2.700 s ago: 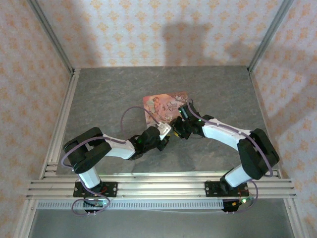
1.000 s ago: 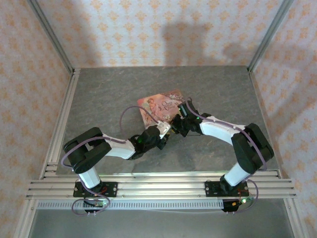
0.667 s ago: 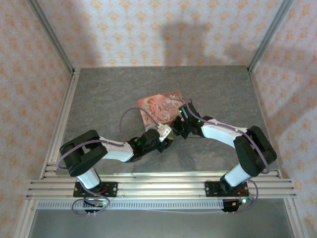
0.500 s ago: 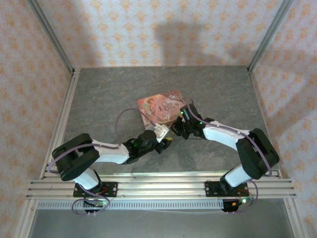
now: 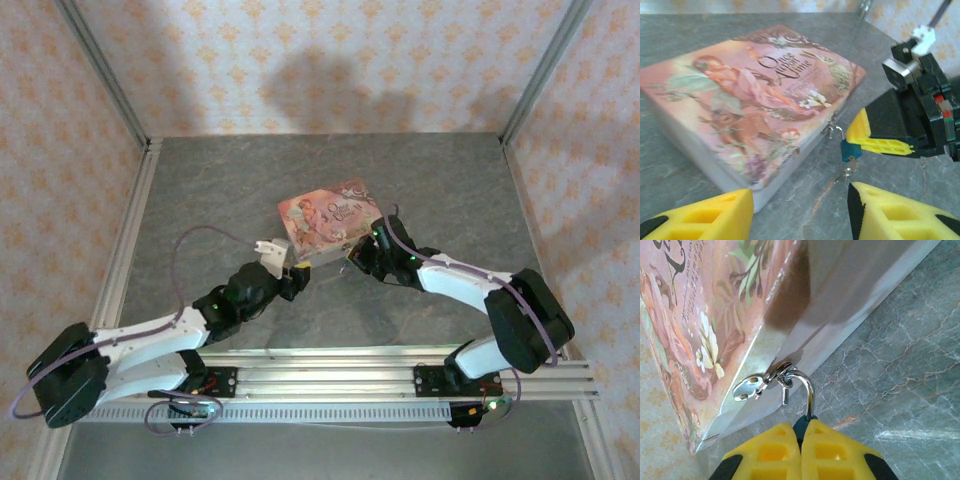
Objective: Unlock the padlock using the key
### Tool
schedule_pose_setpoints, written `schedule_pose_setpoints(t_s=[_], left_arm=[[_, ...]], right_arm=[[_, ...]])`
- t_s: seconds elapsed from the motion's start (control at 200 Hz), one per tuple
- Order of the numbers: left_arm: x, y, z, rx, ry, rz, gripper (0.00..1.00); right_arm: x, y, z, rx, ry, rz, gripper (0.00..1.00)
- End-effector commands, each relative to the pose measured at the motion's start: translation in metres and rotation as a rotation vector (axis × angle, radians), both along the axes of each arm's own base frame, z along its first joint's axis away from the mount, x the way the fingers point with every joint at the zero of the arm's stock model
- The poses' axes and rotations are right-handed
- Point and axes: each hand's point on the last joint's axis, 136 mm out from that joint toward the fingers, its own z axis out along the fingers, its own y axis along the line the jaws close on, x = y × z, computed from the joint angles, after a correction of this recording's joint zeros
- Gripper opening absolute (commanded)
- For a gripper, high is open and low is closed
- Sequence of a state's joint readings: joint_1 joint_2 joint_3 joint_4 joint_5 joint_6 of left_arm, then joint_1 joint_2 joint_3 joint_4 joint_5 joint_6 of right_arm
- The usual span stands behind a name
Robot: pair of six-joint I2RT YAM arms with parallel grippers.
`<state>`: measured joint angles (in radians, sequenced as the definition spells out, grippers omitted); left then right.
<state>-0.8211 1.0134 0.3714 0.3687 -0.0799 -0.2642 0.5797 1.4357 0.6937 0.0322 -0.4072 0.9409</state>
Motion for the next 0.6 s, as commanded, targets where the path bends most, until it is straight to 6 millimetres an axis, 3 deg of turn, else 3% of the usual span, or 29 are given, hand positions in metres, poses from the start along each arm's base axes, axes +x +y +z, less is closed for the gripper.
schedule_pose_setpoints(t_s=[0.0, 0.596], left_arm=[[-0.004, 0.029, -0.012, 0.037, 0.040, 0.088, 0.54], [-0.026, 0.072, 0.003, -0.018, -0.031, 0.162, 0.60]], right_arm=[[0.014, -0.009, 0.013, 0.006, -0.078, -0.079, 0.00], [0.048, -0.023, 0.014, 0.061, -0.075, -0.360, 0.00]])
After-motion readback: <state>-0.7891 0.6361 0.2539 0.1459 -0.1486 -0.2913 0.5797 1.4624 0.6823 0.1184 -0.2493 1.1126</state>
